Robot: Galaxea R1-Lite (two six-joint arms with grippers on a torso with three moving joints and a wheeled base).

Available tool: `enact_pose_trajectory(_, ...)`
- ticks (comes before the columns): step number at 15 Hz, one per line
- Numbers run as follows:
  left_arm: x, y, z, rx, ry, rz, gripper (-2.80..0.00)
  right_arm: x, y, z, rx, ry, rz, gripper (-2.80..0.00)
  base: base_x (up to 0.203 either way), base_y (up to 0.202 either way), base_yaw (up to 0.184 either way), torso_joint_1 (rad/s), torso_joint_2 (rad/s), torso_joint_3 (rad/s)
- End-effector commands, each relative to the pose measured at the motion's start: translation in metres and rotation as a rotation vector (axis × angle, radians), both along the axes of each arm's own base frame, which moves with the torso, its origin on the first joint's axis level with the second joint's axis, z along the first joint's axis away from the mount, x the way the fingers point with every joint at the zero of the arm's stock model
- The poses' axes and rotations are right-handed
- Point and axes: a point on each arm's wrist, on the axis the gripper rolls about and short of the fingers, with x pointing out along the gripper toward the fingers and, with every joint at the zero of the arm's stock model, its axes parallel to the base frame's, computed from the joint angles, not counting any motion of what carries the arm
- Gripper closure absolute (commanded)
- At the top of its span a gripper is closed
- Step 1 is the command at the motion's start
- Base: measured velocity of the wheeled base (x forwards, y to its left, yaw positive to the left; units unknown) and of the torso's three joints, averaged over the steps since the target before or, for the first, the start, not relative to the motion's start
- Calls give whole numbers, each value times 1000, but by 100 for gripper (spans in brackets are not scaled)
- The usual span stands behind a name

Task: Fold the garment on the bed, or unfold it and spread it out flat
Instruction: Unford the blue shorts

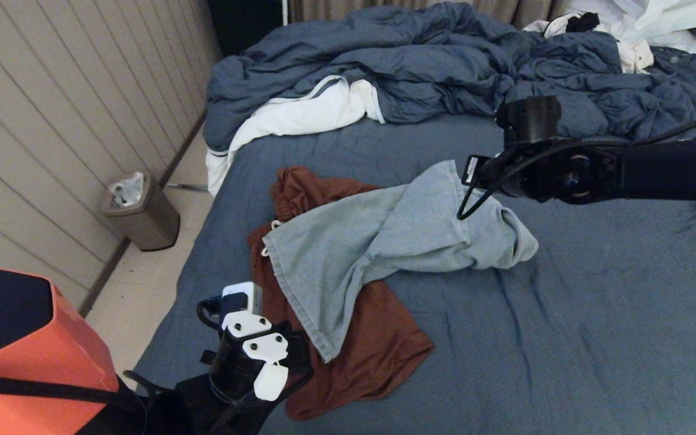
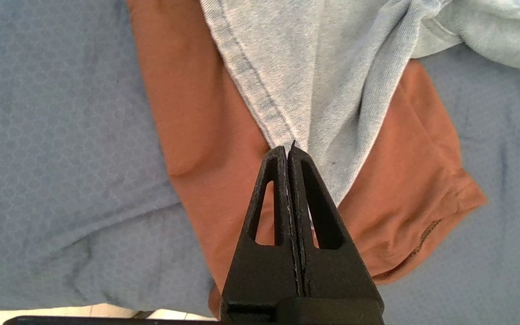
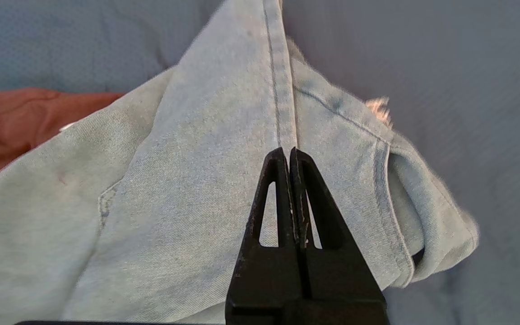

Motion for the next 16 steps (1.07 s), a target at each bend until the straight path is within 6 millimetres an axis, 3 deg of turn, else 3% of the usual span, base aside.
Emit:
enact_pose_trajectory(1,-1,0,-1,2,-1,0,0,20,-20,-10,83,94,-9,0,0,0,0,0,0,0)
enact_pose_trajectory(4,-2,-1,-4,12,7,-6,0,39,-45,-35,171,207,-31,0,0,0,0,0,0,0)
enact_pose_trajectory(16,-1,-3,-11,26,20,-7,0,46,-45,-45,170,211,-27,0,0,0,0,0,0,0)
